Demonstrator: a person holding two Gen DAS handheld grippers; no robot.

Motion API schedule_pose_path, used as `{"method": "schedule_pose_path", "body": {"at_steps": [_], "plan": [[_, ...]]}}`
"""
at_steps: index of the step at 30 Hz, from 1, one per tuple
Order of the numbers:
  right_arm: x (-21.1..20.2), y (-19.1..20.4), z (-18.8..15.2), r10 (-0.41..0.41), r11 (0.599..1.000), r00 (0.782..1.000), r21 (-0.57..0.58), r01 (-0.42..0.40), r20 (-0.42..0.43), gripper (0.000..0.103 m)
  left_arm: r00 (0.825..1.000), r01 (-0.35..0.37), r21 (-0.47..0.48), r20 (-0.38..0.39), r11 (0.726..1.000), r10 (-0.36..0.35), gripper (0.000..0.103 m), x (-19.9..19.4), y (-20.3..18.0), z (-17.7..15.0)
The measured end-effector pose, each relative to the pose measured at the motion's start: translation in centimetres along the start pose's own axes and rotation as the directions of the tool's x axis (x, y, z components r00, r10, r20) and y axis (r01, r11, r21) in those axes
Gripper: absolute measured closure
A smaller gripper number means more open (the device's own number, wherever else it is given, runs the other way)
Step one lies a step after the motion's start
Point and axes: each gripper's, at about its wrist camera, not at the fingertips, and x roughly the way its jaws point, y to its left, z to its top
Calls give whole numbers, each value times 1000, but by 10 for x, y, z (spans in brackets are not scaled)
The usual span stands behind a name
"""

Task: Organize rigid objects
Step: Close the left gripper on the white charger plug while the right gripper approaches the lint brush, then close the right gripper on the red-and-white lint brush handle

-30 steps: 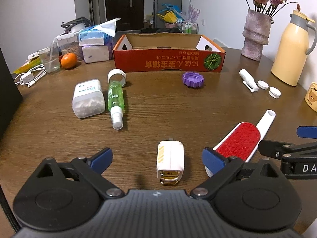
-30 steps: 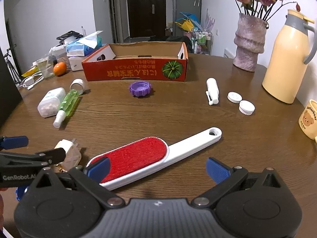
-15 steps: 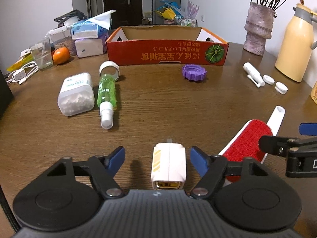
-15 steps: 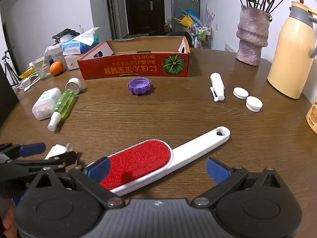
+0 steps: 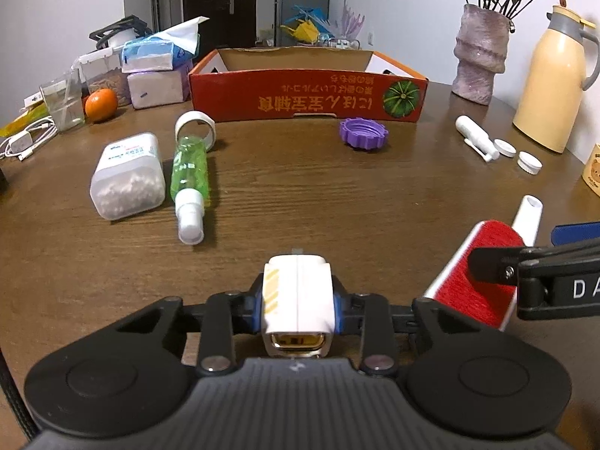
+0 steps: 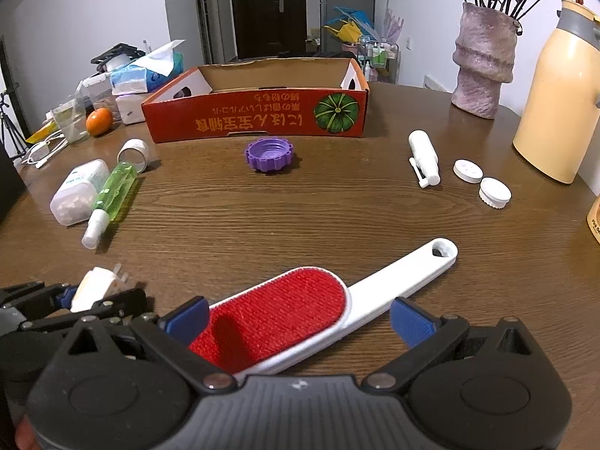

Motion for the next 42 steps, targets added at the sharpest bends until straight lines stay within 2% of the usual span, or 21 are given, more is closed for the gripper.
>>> {"method": "schedule_pose_path", "body": {"at_steps": [14,21,32,37,42], "plan": [[15,14,1,-65,998,998,17,65,-9,1,1000,1,14,14,1000,-1,70,11,16,9],[12,8,-1,-88,996,996,19,88,-12,1,1000,-18,12,14,1000,18,70,18,27,15],[13,-2,-3,-53,996,998,67,56,-39,1,999,-50,19,22,999,50,70,26,35,22],[23,7,-6,-55,996,996,60,59,-77,7,998,-53,25,23,998,53,70,29,36,24],[29,4,-6,-88,993,993,70,93,-80,23,999,-47,23,21,999,46,70,30,36,25]]}}
